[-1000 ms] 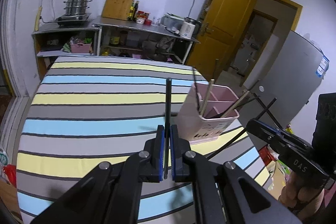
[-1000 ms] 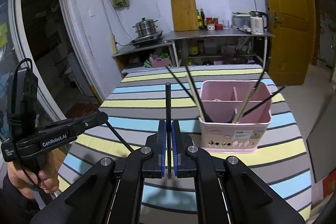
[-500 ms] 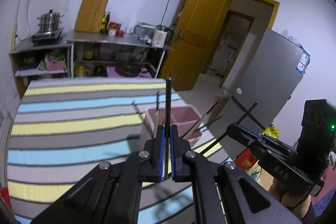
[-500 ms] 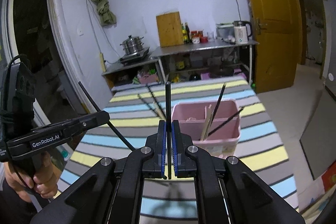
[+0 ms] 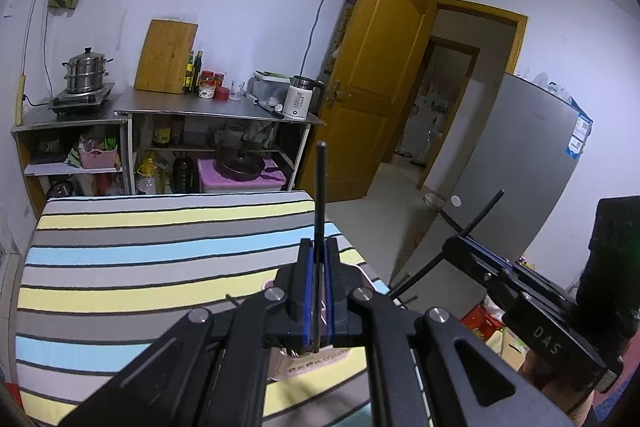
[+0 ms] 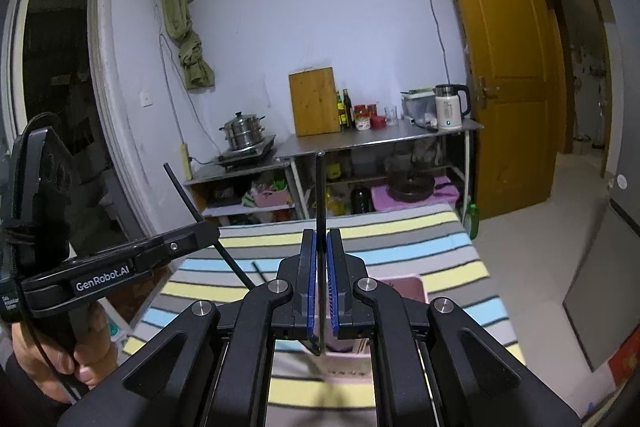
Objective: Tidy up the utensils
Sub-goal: 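Carry the black chopsticks with both tools above the pink basket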
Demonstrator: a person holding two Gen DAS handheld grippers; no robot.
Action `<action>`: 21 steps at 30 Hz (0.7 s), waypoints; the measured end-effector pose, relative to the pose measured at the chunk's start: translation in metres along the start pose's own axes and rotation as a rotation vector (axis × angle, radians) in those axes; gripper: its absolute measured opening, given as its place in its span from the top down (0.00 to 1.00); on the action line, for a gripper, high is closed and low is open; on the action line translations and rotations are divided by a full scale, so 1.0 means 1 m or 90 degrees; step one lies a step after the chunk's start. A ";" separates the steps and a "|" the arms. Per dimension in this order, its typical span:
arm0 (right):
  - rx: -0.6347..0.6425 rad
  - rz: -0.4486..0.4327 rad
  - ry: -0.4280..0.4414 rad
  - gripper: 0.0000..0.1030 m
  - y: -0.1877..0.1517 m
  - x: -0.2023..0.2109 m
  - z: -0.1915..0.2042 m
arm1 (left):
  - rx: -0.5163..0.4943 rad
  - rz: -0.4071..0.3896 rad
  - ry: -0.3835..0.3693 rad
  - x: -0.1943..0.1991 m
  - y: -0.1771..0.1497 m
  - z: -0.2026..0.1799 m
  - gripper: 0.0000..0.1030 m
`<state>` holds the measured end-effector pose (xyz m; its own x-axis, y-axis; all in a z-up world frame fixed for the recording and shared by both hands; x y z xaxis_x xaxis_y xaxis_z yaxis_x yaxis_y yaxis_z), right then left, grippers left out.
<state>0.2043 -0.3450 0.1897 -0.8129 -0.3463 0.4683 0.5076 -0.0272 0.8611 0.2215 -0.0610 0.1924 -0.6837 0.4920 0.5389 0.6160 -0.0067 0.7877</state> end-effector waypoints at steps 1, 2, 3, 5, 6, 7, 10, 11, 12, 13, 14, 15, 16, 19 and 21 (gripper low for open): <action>0.001 0.001 -0.002 0.95 0.000 -0.003 -0.001 | 0.000 0.002 0.002 -0.004 0.000 0.000 0.95; -0.002 0.004 -0.002 0.95 0.000 -0.008 -0.004 | -0.001 0.006 0.003 -0.009 0.000 0.001 0.95; -0.005 0.006 -0.001 0.95 0.000 -0.010 -0.006 | 0.000 0.009 0.004 -0.013 0.001 0.001 0.95; -0.013 0.016 -0.001 0.95 -0.002 -0.020 -0.013 | 0.000 0.015 0.007 -0.020 0.002 0.003 0.95; -0.015 0.018 -0.001 0.95 -0.002 -0.023 -0.015 | 0.000 0.017 0.008 -0.024 0.003 0.004 0.95; -0.017 0.021 -0.001 0.95 -0.003 -0.027 -0.017 | 0.000 0.019 0.007 -0.027 0.002 0.004 0.95; -0.018 0.027 -0.001 0.95 -0.004 -0.034 -0.020 | -0.001 0.024 0.009 -0.035 0.003 0.004 0.95; -0.018 0.029 -0.001 0.95 -0.004 -0.037 -0.021 | 0.001 0.028 0.009 -0.039 0.003 0.005 0.95; -0.018 0.031 -0.001 0.95 -0.005 -0.040 -0.021 | 0.001 0.031 0.008 -0.042 0.003 0.006 0.95; -0.017 0.033 -0.001 0.95 -0.006 -0.042 -0.022 | 0.000 0.034 0.009 -0.045 0.002 0.006 0.95; -0.016 0.034 -0.001 0.95 -0.007 -0.045 -0.022 | -0.001 0.037 0.010 -0.049 0.002 0.006 0.95; -0.017 0.036 -0.001 0.95 -0.008 -0.047 -0.023 | -0.002 0.040 0.011 -0.053 0.002 0.007 0.95; -0.017 0.037 0.000 0.95 -0.009 -0.049 -0.023 | -0.003 0.044 0.012 -0.056 0.002 0.008 0.95; -0.013 0.043 -0.003 0.95 -0.011 -0.054 -0.024 | -0.005 0.060 0.014 -0.067 -0.001 0.009 0.95; -0.011 0.049 0.000 0.95 -0.013 -0.059 -0.022 | -0.008 0.071 0.015 -0.074 -0.004 0.009 0.95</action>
Point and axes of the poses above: each gripper's, at about its wrist camera, not at the fingertips, and x roughly against the way its jaws point, z to its left, y to its top, the point moved 2 cm from there along -x, roughly the way its jaws point, and after that the axes turned 6 degrees about z, right-handed, at the moved point
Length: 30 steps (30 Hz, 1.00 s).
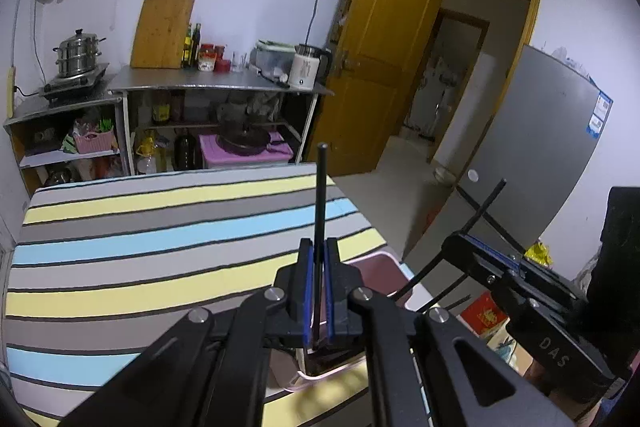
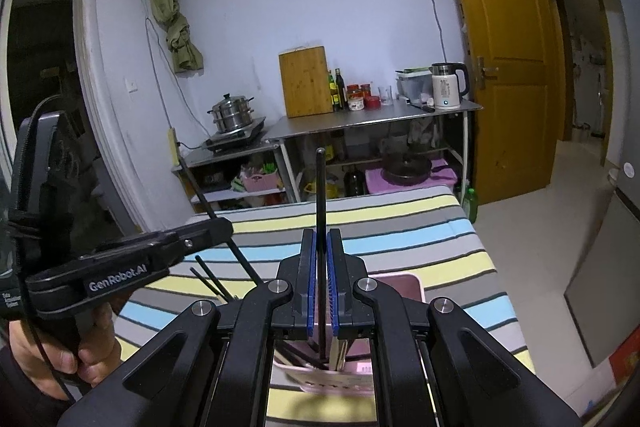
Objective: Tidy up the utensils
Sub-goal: 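Carry the black chopsticks with both tools above the pink basket, then open both tools to drop the black chopsticks into the pink basket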
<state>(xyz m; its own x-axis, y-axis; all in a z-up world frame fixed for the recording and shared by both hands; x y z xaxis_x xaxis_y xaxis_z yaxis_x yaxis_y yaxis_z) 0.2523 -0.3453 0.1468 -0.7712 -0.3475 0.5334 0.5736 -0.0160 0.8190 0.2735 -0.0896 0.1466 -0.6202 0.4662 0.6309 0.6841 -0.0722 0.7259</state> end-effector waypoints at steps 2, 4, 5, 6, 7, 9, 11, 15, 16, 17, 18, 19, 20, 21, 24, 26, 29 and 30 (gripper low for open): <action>0.003 0.006 -0.002 0.95 -0.002 -0.005 0.000 | 0.000 0.008 0.000 -0.006 -0.002 0.000 0.95; 0.005 0.010 0.001 0.95 -0.005 -0.006 -0.001 | -0.002 0.006 0.001 -0.006 -0.002 0.001 0.95; 0.007 0.014 0.002 0.95 -0.006 -0.008 -0.001 | -0.003 0.007 0.000 -0.006 -0.001 0.001 0.95; 0.008 0.018 0.002 0.95 -0.007 -0.010 -0.001 | -0.003 0.007 0.001 -0.006 -0.001 0.001 0.95; 0.008 0.021 0.001 0.95 -0.008 -0.012 -0.002 | -0.004 0.008 0.003 -0.006 -0.001 0.000 0.95; 0.006 0.028 0.001 0.95 -0.010 -0.015 -0.003 | -0.005 0.009 0.007 -0.007 -0.001 0.001 0.95; 0.009 0.035 0.002 0.95 -0.012 -0.017 -0.003 | -0.007 0.008 0.009 -0.007 -0.001 0.000 0.95; 0.014 0.046 0.001 0.94 -0.013 -0.019 -0.002 | -0.006 0.010 0.014 -0.007 0.000 0.000 0.94; 0.014 0.046 0.000 0.94 -0.014 -0.019 -0.003 | -0.005 0.010 0.015 -0.006 -0.001 0.001 0.94; 0.014 0.046 -0.002 0.94 -0.014 -0.019 -0.003 | -0.005 0.008 0.016 -0.005 -0.001 0.001 0.94; 0.011 0.044 -0.004 0.94 -0.015 -0.018 -0.004 | -0.003 0.006 0.017 -0.005 0.000 0.001 0.94; 0.009 0.044 -0.005 0.94 -0.015 -0.017 -0.005 | -0.002 0.005 0.017 -0.003 0.000 0.001 0.94; 0.008 0.044 -0.006 0.94 -0.015 -0.016 -0.005 | -0.001 0.002 0.018 -0.002 0.000 0.001 0.94; 0.006 0.042 -0.008 0.94 -0.015 -0.015 -0.006 | -0.002 -0.002 0.020 0.000 0.000 0.000 0.93; 0.007 0.031 -0.013 0.92 -0.013 -0.008 -0.006 | -0.003 -0.017 0.021 0.011 0.000 0.000 0.91; 0.009 0.024 -0.016 0.91 -0.012 -0.002 -0.005 | 0.000 -0.027 0.018 0.019 -0.001 0.001 0.90; 0.012 0.015 -0.016 0.91 -0.012 0.006 -0.003 | 0.001 -0.040 0.015 0.032 -0.004 0.003 0.90; 0.013 0.013 -0.015 0.91 -0.013 0.010 -0.002 | 0.003 -0.045 0.013 0.037 -0.006 0.003 0.90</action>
Point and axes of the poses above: each gripper's, at about its wrist camera, not at the fingertips, and x roughly against the way its jaws point, z to its left, y to its top, the point moved 2 cm from there along -x, roughly the way its jaws point, and after that the axes turned 6 degrees about z, right-handed, at the moved point
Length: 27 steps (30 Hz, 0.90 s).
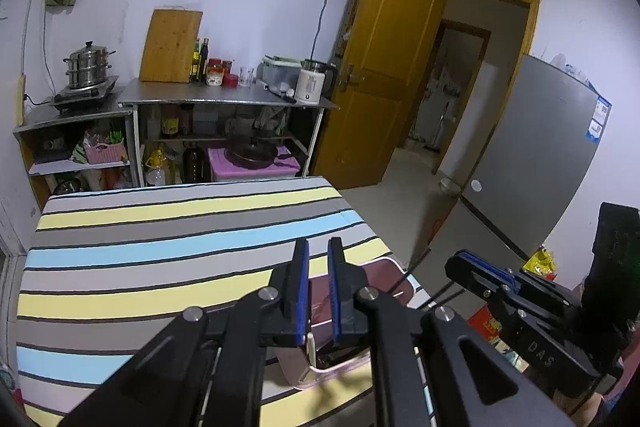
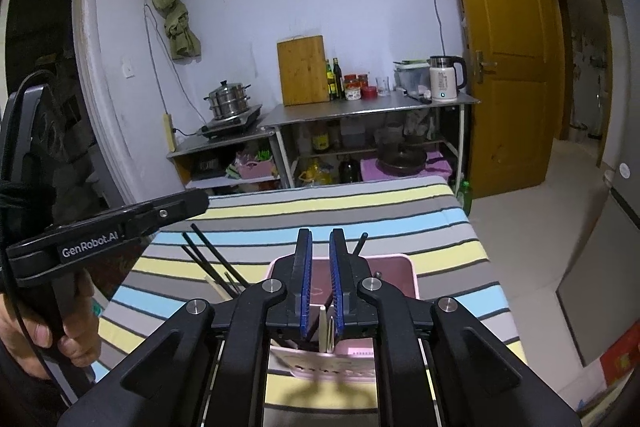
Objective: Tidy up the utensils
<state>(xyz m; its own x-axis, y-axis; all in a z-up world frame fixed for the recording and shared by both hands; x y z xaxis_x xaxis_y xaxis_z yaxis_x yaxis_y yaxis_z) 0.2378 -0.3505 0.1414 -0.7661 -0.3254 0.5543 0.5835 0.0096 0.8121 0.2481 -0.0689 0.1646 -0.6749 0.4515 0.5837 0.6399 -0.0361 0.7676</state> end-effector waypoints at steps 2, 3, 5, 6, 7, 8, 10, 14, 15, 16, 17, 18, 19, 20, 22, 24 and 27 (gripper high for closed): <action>-0.002 -0.006 0.002 0.88 -0.003 0.008 0.002 | 0.001 -0.009 -0.004 0.010 -0.004 0.001 0.90; -0.003 -0.008 0.003 0.88 -0.004 0.011 0.003 | 0.000 -0.013 -0.003 0.015 -0.007 0.001 0.90; -0.003 -0.012 0.006 0.86 -0.008 0.018 0.005 | -0.004 -0.021 0.000 0.024 -0.014 0.001 0.90; -0.002 -0.013 0.005 0.86 -0.011 0.021 0.006 | -0.005 -0.024 0.001 0.028 -0.017 0.001 0.90; 0.000 -0.014 0.003 0.86 -0.015 0.025 0.008 | -0.006 -0.027 0.002 0.032 -0.022 0.001 0.90; 0.002 -0.014 0.001 0.86 -0.019 0.027 0.010 | -0.008 -0.030 0.001 0.036 -0.027 0.001 0.90; 0.003 -0.014 -0.002 0.86 -0.025 0.032 0.011 | -0.010 -0.033 0.003 0.041 -0.035 0.001 0.87; 0.002 -0.010 -0.002 0.85 -0.045 0.041 0.017 | -0.018 -0.036 0.007 0.048 -0.056 -0.001 0.85; 0.000 -0.010 -0.003 0.85 -0.048 0.043 0.017 | -0.018 -0.035 0.007 0.048 -0.061 0.000 0.84; -0.001 -0.010 -0.004 0.85 -0.052 0.045 0.018 | -0.017 -0.033 0.006 0.048 -0.066 0.000 0.84; -0.003 -0.009 -0.003 0.85 -0.056 0.046 0.019 | -0.017 -0.032 0.004 0.048 -0.072 0.000 0.84; -0.006 -0.008 -0.002 0.85 -0.062 0.048 0.020 | -0.018 -0.031 0.005 0.049 -0.078 0.000 0.84; -0.008 -0.006 -0.001 0.85 -0.067 0.049 0.020 | -0.019 -0.031 0.005 0.050 -0.084 0.000 0.84; -0.008 -0.003 0.000 0.85 -0.072 0.049 0.022 | -0.020 -0.030 0.007 0.050 -0.090 0.000 0.84; -0.008 0.004 -0.003 0.84 -0.083 0.049 0.023 | -0.022 -0.027 0.010 0.050 -0.101 -0.002 0.84; -0.007 0.011 -0.005 0.84 -0.094 0.050 0.025 | -0.024 -0.024 0.015 0.049 -0.111 -0.003 0.84; -0.006 0.021 -0.004 0.84 -0.107 0.050 0.028 | -0.026 -0.022 0.017 0.049 -0.127 -0.006 0.84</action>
Point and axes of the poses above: each gripper's, at about its wrist camera, not at the fingertips, and x roughly against the way its jaws point, z to its left, y to its top, the point moved 2 cm from there along -x, roughly the way its jaws point, and after that the axes turned 6 degrees about z, right-handed, at the moved point
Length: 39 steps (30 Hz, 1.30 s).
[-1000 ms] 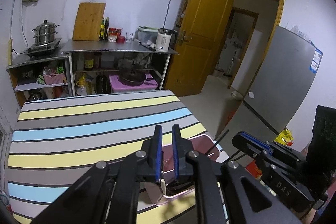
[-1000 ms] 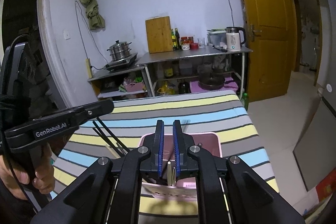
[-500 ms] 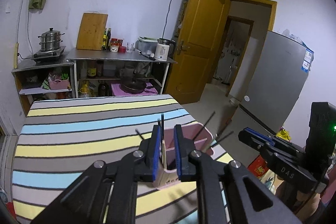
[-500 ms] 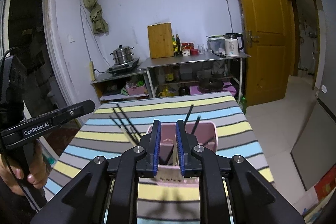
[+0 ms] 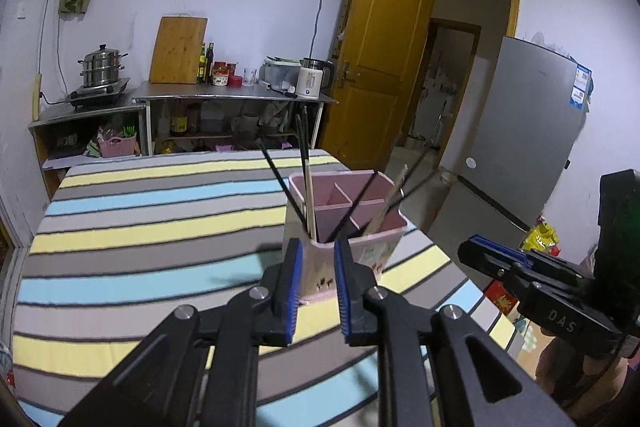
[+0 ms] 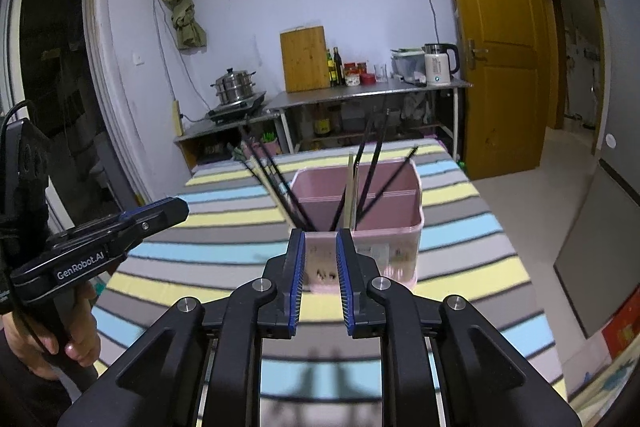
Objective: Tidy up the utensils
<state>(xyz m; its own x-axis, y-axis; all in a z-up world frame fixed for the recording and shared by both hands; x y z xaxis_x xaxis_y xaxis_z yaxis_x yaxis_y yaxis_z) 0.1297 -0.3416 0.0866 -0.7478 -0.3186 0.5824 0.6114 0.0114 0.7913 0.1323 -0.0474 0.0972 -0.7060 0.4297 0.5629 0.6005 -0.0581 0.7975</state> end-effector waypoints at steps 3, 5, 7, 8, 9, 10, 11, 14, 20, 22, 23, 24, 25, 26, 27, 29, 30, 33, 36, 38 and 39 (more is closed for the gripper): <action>-0.003 -0.001 0.001 0.84 -0.012 0.003 -0.001 | -0.004 -0.009 0.002 0.002 -0.014 -0.003 0.83; -0.007 -0.003 0.001 0.84 -0.019 0.005 -0.001 | -0.007 -0.012 0.001 0.003 -0.023 -0.005 0.83; -0.010 -0.005 0.000 0.83 -0.025 0.007 -0.001 | -0.015 -0.012 0.005 0.003 -0.030 -0.009 0.83; -0.011 -0.005 -0.001 0.83 -0.029 0.007 -0.001 | -0.020 -0.010 0.007 0.002 -0.034 -0.011 0.84; -0.012 -0.005 -0.003 0.83 -0.033 0.008 -0.002 | -0.022 -0.008 0.009 0.002 -0.036 -0.012 0.83; -0.014 -0.004 -0.005 0.83 -0.037 0.008 -0.003 | -0.024 -0.005 0.012 0.000 -0.040 -0.013 0.83; -0.015 -0.004 -0.006 0.82 -0.040 0.009 -0.004 | -0.024 -0.002 0.012 0.000 -0.043 -0.014 0.83; -0.018 -0.008 -0.013 0.81 -0.046 0.011 -0.006 | -0.017 0.000 0.011 -0.001 -0.050 -0.015 0.83; -0.012 -0.025 -0.024 0.81 -0.056 0.017 -0.006 | -0.016 -0.003 0.024 -0.002 -0.062 -0.018 0.83; -0.010 -0.028 -0.028 0.80 -0.059 0.018 -0.006 | -0.016 0.000 0.028 -0.003 -0.065 -0.019 0.83; -0.010 -0.029 -0.028 0.80 -0.061 0.019 -0.007 | -0.017 0.002 0.031 -0.003 -0.067 -0.021 0.84; -0.011 -0.029 -0.028 0.80 -0.062 0.019 -0.007 | -0.018 0.003 0.035 -0.004 -0.067 -0.021 0.84; -0.012 -0.029 -0.029 0.80 -0.062 0.019 -0.007 | -0.019 0.004 0.037 -0.004 -0.068 -0.022 0.84; -0.013 -0.030 -0.030 0.80 -0.064 0.020 -0.007 | -0.020 0.004 0.038 -0.004 -0.068 -0.022 0.83; -0.014 -0.031 -0.030 0.80 -0.065 0.021 -0.007 | -0.021 0.002 0.039 -0.004 -0.070 -0.023 0.83; -0.013 -0.033 -0.031 0.80 -0.067 0.022 -0.006 | -0.026 -0.005 0.042 -0.002 -0.072 -0.025 0.83; -0.013 -0.034 -0.032 0.80 -0.068 0.023 -0.006 | -0.029 -0.008 0.043 -0.001 -0.073 -0.026 0.83; -0.012 -0.038 -0.034 0.80 -0.068 0.025 -0.006 | -0.031 -0.006 0.046 0.000 -0.074 -0.027 0.83; -0.011 -0.043 -0.038 0.80 -0.068 0.028 -0.006 | -0.028 -0.010 0.050 0.002 -0.076 -0.028 0.83; -0.011 -0.045 -0.039 0.80 -0.070 0.029 -0.004 | -0.026 -0.012 0.052 0.004 -0.077 -0.028 0.84; -0.011 -0.045 -0.040 0.80 -0.071 0.029 -0.004 | -0.025 -0.012 0.053 0.004 -0.077 -0.028 0.84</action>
<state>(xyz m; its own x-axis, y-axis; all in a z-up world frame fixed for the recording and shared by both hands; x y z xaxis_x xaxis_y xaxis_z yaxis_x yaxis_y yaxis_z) 0.0658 -0.3551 0.0468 -0.8032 -0.2585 0.5368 0.5610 -0.0249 0.8274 0.0728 -0.0664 0.0441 -0.7472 0.3546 0.5621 0.5721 -0.0872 0.8155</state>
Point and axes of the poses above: each gripper's, at about its wrist camera, not at the fingertips, and x roughly against the way its jaws point, z to its left, y to its top, the point moved 2 cm from there along -x, roughly the way its jaws point, and after that the axes turned 6 degrees about z, right-handed, at the moved point
